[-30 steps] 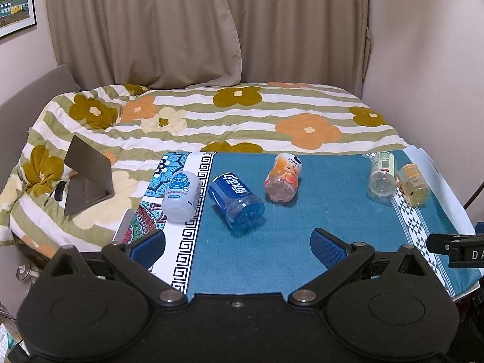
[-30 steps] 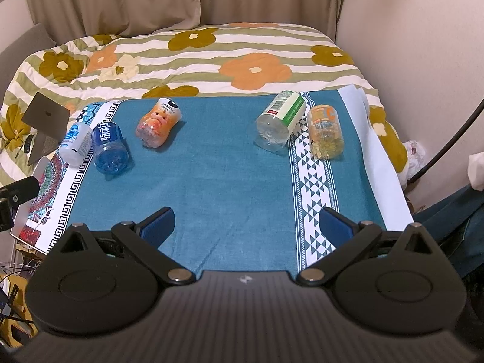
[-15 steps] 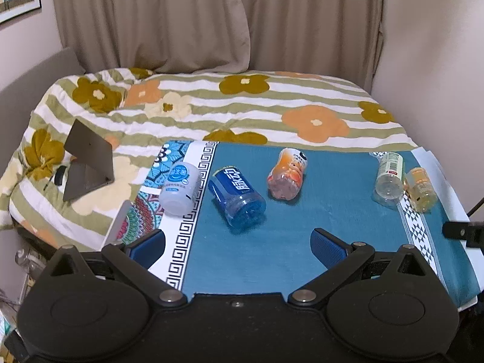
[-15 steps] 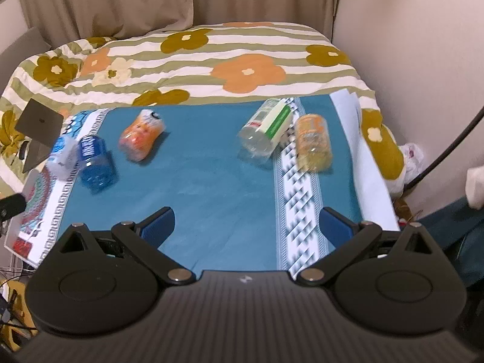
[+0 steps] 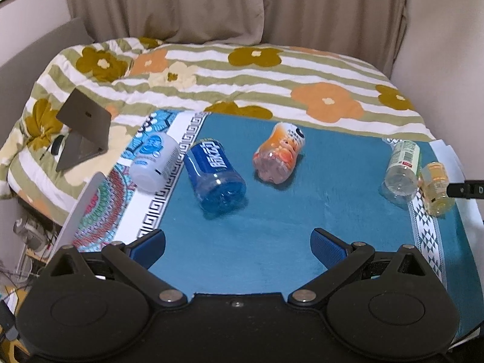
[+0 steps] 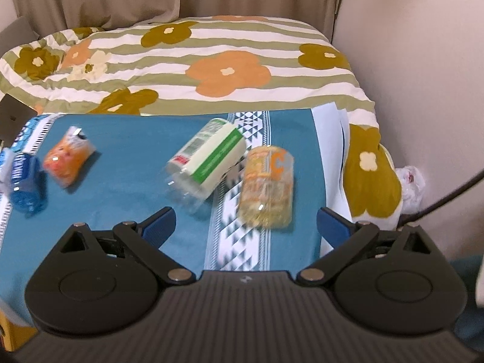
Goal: Flip cup upright
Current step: 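Reach the right tool to the clear orange-C cup and close on it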
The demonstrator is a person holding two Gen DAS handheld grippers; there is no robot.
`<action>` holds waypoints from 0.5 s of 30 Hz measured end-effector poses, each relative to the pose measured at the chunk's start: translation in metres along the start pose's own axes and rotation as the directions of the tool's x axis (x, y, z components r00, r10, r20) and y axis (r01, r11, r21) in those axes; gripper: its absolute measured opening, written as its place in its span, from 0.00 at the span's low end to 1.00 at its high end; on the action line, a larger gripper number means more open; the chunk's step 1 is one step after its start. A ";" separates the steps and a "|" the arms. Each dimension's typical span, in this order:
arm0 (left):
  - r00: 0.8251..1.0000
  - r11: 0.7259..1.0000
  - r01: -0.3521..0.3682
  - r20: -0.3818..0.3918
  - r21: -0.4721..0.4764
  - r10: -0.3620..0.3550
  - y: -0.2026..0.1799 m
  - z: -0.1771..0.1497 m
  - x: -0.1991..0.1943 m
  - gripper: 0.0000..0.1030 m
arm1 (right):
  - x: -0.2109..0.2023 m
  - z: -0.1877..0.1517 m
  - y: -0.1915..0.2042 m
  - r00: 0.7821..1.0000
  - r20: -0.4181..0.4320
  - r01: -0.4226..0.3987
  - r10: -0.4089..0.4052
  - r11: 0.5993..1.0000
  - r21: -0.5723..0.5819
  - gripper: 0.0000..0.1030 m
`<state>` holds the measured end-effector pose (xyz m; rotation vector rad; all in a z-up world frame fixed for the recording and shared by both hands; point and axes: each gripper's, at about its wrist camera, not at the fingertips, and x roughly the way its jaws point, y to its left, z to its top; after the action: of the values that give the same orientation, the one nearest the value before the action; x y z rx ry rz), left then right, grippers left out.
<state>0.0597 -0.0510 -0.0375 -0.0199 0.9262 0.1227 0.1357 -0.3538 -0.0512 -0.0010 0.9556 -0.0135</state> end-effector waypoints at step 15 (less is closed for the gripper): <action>0.997 1.000 -0.016 -0.070 -0.003 0.016 -0.036 0.004 0.045 1.00 | 0.087 0.018 -0.022 0.999 -0.054 -0.007 0.003 0.998 -0.064 0.95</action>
<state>0.0935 -0.0816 -0.0725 -0.0206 0.9965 0.1393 0.2002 -0.3764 -0.1114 -0.0582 1.0099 0.0219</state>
